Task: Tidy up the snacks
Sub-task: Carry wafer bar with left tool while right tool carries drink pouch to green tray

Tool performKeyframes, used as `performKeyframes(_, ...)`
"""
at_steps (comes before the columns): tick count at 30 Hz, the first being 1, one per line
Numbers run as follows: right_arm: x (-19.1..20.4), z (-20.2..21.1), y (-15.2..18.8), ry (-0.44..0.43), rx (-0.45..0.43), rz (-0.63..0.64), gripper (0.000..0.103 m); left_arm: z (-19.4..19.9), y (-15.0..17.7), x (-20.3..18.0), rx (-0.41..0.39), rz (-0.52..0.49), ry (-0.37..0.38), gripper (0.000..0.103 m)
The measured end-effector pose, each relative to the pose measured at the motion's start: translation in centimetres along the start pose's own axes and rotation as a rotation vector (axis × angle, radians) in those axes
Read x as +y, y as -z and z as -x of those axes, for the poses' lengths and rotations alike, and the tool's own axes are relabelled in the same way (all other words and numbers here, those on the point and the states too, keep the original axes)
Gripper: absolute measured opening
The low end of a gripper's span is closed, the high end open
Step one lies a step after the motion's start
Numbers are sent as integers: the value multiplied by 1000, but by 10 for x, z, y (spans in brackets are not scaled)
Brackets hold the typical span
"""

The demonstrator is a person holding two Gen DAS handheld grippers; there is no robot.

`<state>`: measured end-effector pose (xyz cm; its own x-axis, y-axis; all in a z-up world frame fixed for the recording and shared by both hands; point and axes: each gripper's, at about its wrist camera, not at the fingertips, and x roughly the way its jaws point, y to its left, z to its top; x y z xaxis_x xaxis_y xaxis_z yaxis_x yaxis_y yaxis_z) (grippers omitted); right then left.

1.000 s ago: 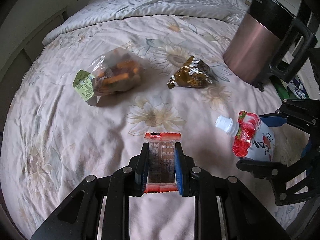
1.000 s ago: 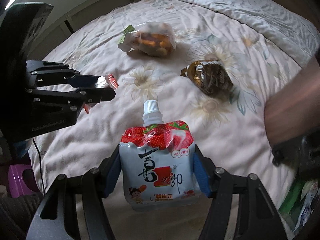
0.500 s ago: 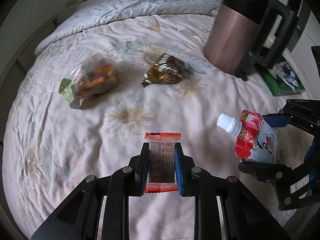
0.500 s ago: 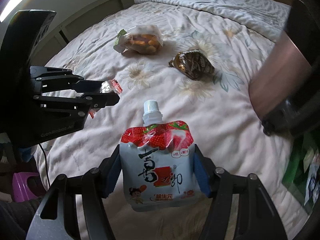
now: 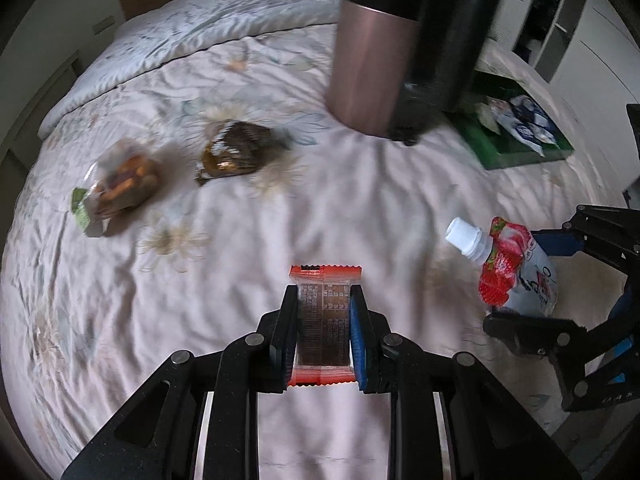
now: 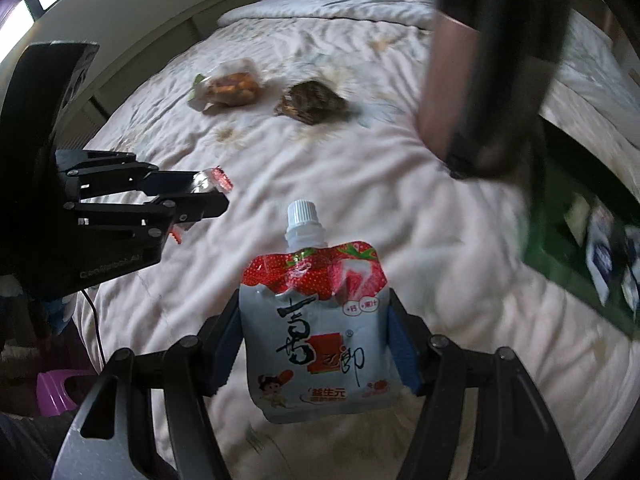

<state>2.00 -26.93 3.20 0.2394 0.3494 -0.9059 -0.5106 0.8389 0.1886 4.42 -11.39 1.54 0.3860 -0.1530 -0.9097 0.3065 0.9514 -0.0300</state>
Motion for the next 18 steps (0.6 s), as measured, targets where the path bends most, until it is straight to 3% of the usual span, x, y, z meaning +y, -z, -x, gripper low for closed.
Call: performKeyframes(18, -78, 56, 71, 106, -35, -201, 103, -1, -9, -93, 46, -107, 67, 20)
